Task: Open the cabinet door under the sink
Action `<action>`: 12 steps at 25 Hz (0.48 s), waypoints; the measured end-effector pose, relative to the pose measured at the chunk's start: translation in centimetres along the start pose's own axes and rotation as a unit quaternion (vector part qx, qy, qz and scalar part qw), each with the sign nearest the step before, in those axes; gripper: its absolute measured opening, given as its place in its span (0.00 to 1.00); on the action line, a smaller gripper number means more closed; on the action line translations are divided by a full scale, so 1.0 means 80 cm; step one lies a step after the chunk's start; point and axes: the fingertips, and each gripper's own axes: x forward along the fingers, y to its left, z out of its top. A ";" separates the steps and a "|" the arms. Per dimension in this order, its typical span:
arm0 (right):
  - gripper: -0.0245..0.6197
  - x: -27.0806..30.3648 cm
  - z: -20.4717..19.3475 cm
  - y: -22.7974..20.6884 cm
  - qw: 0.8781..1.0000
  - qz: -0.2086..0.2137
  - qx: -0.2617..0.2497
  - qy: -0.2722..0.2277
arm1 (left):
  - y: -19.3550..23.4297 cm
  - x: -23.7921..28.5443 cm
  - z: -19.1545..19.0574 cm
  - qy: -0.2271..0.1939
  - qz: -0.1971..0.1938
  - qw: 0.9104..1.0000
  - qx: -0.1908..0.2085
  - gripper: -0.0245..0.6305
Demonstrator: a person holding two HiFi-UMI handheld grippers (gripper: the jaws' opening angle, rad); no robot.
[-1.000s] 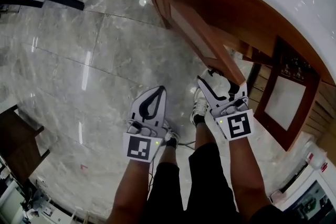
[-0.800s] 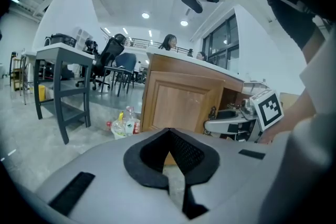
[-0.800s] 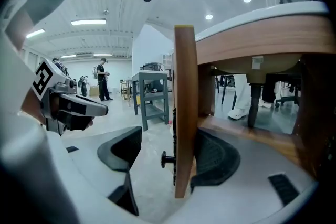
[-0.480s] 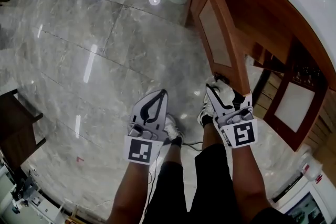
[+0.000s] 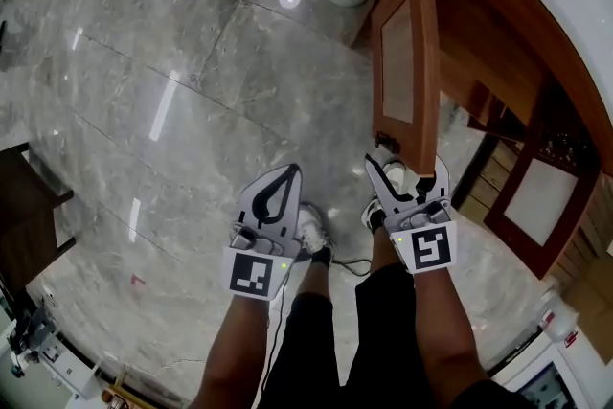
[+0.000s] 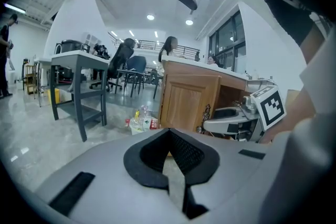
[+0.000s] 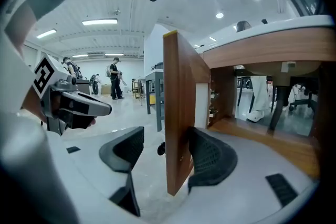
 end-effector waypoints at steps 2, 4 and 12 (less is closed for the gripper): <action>0.48 0.009 0.000 0.012 1.000 0.009 -0.003 0.000 | 0.006 -0.003 0.001 -0.003 0.004 1.000 -0.009 0.07; 0.48 0.019 0.002 0.024 1.000 0.019 -0.006 -0.003 | 0.015 -0.006 0.001 -0.004 0.010 1.000 -0.018 0.07; 0.48 0.062 0.029 0.065 0.999 0.042 0.005 -0.029 | 0.036 -0.024 -0.004 -0.001 0.030 1.000 0.006 0.07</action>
